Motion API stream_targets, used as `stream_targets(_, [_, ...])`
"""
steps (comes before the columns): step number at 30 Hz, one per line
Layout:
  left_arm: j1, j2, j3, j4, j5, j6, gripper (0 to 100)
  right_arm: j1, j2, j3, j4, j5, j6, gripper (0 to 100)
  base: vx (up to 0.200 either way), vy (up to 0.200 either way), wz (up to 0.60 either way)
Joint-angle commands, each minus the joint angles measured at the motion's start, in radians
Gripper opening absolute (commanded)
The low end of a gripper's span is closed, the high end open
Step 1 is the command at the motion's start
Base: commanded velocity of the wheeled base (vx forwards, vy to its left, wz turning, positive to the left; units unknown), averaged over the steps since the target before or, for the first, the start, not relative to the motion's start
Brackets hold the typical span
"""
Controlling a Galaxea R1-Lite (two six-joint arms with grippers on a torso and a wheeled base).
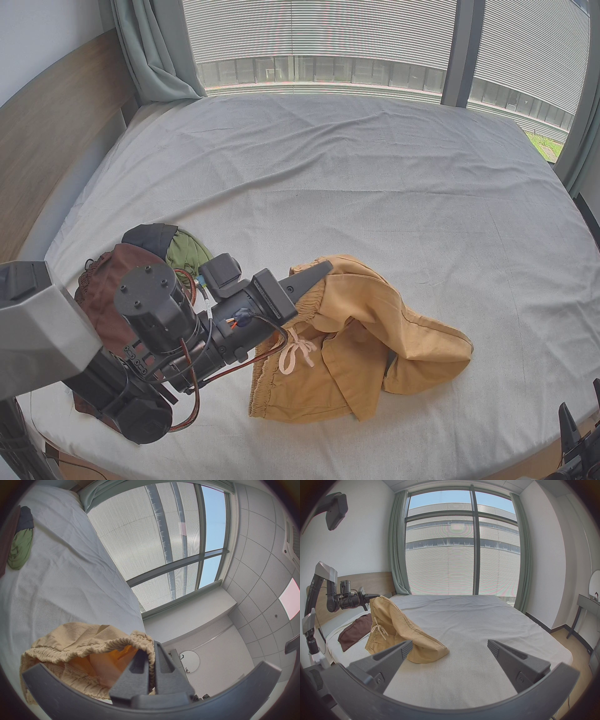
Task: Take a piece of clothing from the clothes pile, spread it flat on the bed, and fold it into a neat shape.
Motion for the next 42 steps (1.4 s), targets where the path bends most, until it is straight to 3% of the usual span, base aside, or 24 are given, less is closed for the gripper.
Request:
stream_targets(1, [0.021, -0.003, 0.015, -0.001, 0.001, -0.001, 0, 0.000, -0.016, 0.016, 0.000, 0.000, -0.001, 100, 0.000, 0.000, 0.00])
stream_targets(14, [0.080, -0.004, 0.068, -0.003, 0.021, 0.154, 0, 0.000, -0.016, 0.016, -0.001, 0.000, -0.001, 100, 0.000, 0.000, 0.00])
stream_targets(18, [0.145, 0.017, 0.083, -0.001, 0.043, 0.243, 0, 0.000, -0.016, 0.016, -0.001, 0.000, -0.001, 100, 0.000, 0.000, 0.00])
stream_targets(27, [0.232, 0.030, 0.130, -0.003, 0.040, 0.318, 0, 0.000, -0.016, 0.016, -0.001, 0.000, -0.001, 100, 0.000, 0.000, 0.00])
stream_targets(33, [0.304, 0.045, 0.150, -0.004, -0.040, 0.430, 0, 0.000, -0.016, 0.016, -0.001, 0.000, -0.002, 100, 0.000, 0.000, 0.00])
stream_targets(34, [0.327, 0.051, 0.153, -0.004, -0.088, 0.476, 0, 0.000, -0.016, 0.016, -0.001, 0.000, -0.002, 100, 0.000, 0.000, 0.00])
stream_targets(42, [0.366, 0.088, 0.146, -0.006, -0.101, 0.533, 0, 0.000, -0.016, 0.016, -0.001, 0.000, -0.002, 100, 0.000, 0.000, 0.00])
